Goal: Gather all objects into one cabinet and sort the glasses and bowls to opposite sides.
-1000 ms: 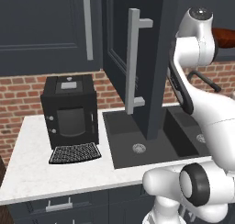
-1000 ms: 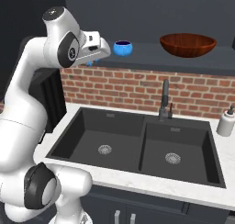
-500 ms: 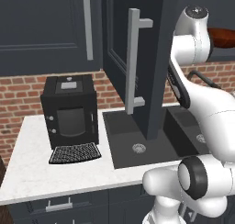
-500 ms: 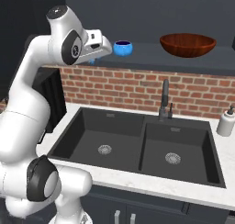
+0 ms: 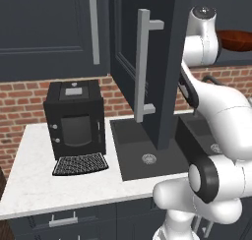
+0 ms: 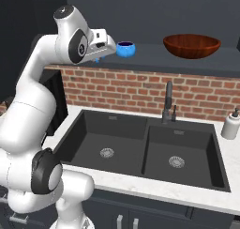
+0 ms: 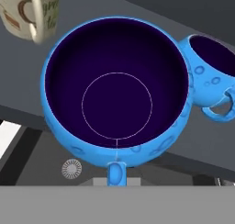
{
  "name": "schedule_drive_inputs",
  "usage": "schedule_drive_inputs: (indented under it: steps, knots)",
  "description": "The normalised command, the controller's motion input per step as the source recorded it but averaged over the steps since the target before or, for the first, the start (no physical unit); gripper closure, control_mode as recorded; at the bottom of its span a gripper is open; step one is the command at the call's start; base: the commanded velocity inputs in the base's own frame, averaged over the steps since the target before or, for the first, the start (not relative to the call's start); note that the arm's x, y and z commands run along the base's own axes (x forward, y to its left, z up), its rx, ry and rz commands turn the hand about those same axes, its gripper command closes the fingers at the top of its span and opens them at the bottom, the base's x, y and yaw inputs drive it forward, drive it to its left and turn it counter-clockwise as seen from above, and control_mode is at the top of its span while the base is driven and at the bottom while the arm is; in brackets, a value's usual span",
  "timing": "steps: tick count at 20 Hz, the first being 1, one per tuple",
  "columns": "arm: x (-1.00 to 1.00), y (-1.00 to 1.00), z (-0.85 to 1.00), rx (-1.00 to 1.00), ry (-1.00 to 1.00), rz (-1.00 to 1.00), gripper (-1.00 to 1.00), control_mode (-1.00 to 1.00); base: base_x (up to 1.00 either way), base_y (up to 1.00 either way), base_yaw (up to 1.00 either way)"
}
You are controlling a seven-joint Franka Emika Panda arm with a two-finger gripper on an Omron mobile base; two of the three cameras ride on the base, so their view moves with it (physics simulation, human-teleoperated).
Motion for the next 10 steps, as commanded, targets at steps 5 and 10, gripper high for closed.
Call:
schedule_drive_inputs:
  steps: [5,10]
  knots:
    - [0.28,0.0,0.0,0.0,0.0,0.0,1.0,-1.0,0.0,0.0,0.0]
    - [0.2,0.0,0.0,0.0,0.0,0.0,1.0,-1.0,0.0,0.0,0.0]
